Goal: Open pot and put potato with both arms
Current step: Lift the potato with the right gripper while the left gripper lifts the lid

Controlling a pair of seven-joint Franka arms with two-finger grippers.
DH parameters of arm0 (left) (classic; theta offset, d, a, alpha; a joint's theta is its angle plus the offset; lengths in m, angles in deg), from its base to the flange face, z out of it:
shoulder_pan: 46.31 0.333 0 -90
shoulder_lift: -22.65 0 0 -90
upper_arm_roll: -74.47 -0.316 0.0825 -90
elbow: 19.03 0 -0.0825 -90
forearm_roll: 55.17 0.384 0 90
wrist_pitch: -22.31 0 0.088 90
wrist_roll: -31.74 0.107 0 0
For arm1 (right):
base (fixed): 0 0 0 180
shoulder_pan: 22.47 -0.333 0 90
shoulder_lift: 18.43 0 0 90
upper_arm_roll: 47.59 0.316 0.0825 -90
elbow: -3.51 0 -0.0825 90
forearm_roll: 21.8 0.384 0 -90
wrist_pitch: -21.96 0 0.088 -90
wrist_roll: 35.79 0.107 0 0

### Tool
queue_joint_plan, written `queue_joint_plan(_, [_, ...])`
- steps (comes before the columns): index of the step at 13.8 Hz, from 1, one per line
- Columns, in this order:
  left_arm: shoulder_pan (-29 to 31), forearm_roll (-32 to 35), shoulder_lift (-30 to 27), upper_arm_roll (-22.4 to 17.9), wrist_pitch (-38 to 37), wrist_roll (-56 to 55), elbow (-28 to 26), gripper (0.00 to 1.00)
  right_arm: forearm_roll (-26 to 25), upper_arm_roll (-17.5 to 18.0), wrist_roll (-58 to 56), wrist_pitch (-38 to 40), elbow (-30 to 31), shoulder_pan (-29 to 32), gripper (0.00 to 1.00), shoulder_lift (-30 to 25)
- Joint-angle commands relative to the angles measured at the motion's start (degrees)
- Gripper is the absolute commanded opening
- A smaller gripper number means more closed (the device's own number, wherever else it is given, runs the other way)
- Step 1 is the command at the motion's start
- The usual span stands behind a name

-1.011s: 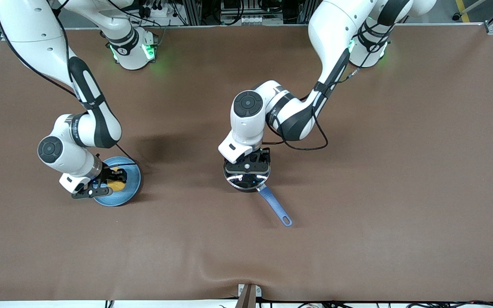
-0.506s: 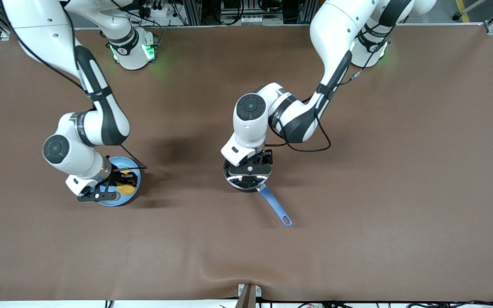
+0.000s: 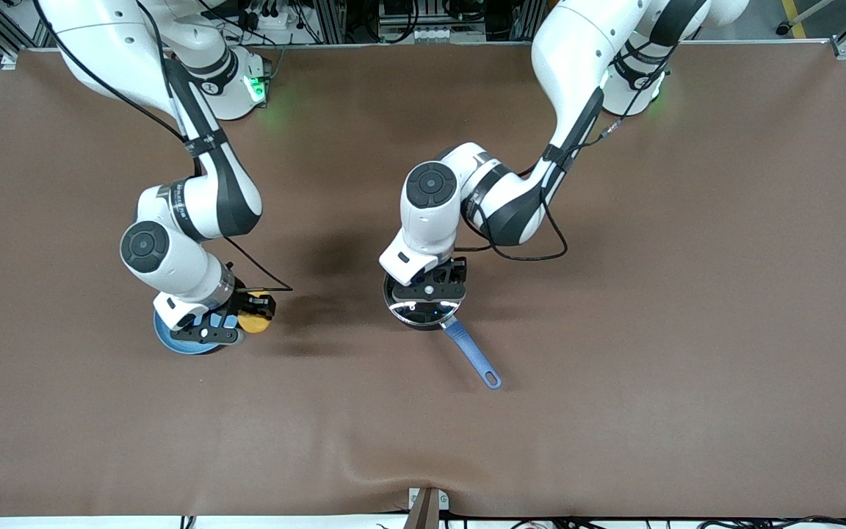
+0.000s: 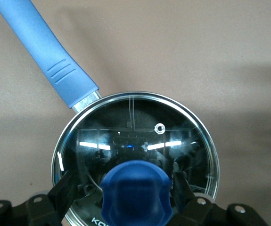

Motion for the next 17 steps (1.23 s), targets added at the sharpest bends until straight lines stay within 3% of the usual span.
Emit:
queue_joint_plan(1, [-0.1,-1.3,1.0,-0.2,0.3,0.7,1.0,0.74,0.6,-0.4,3.8,2.3,-1.9,-1.8,0.13,-0.7])
queue_joint_plan(3, [-0.1,-2.0,0.9,-0.2,0.3,0.1,1.1,0.58,0.7,-0.4,5.9,2.1,-2.5,-2.9,0.12,-0.5])
queue_joint_plan(4, [0.0,-2.7,0.6,-0.2,0.3,0.3,1.1,0.40,0.7,-0.4,7.6,2.1,-3.3,-3.7,0.12,-0.4])
queue_joint_plan(5, [0.0,-2.9,0.3,-0.1,0.3,0.3,1.2,0.29,0.7,-0.4,9.3,2.2,-4.2,-4.5,0.10,-0.3])
queue_joint_plan(6, [0.0,-2.9,0.2,0.1,0.3,0.3,1.3,0.25,0.8,-0.4,10.9,2.2,-5.1,-5.1,0.10,-0.2])
queue_joint_plan(8, [0.0,-2.9,-0.3,0.2,0.3,0.5,1.3,0.01,2.9,-0.4,12.5,2.1,-6.0,-6.1,0.09,0.2])
queue_joint_plan(12, [0.0,-2.5,-4.0,-0.1,-3.4,0.5,1.3,0.00,7.3,-0.4,13.2,2.1,-7.2,-7.2,0.09,0.4])
queue_joint_plan(17, [5.1,-2.3,-10.7,0.1,-8.5,3.3,0.9,0.00,7.5,-0.4,17.7,1.6,-9.5,-10.4,0.09,1.5])
